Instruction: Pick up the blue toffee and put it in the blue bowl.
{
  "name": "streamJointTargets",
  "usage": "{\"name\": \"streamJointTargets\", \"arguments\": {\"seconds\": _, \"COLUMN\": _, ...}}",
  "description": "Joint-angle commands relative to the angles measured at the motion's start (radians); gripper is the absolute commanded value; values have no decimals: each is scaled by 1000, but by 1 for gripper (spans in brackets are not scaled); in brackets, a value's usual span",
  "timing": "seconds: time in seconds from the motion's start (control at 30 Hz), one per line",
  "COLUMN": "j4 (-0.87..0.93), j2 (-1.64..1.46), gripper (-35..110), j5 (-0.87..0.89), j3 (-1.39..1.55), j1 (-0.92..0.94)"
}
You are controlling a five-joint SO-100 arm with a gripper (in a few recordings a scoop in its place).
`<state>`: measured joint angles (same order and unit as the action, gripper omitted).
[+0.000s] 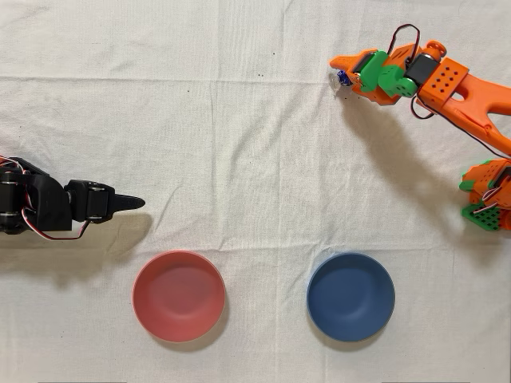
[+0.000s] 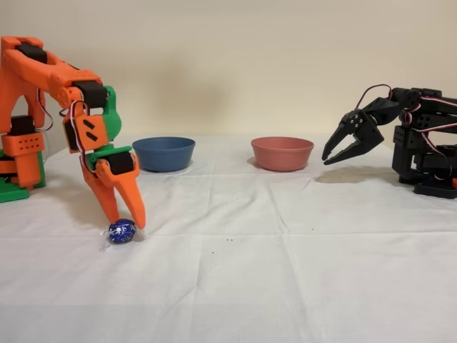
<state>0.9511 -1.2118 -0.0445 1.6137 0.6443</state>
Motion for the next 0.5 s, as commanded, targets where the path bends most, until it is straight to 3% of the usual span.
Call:
{"name": "streamJointTargets", "arguments": {"seconds": 0.0, "j4": -2, "j2": -21, "gripper": 41, "j5": -12, "j3": -51, "j1": 18}}
{"name": "streamJointTargets", "arguments": {"seconds": 0.47, "j4": -9, "j2": 57, "gripper": 39, "j5": -40, "j3": -97, "j1": 40}}
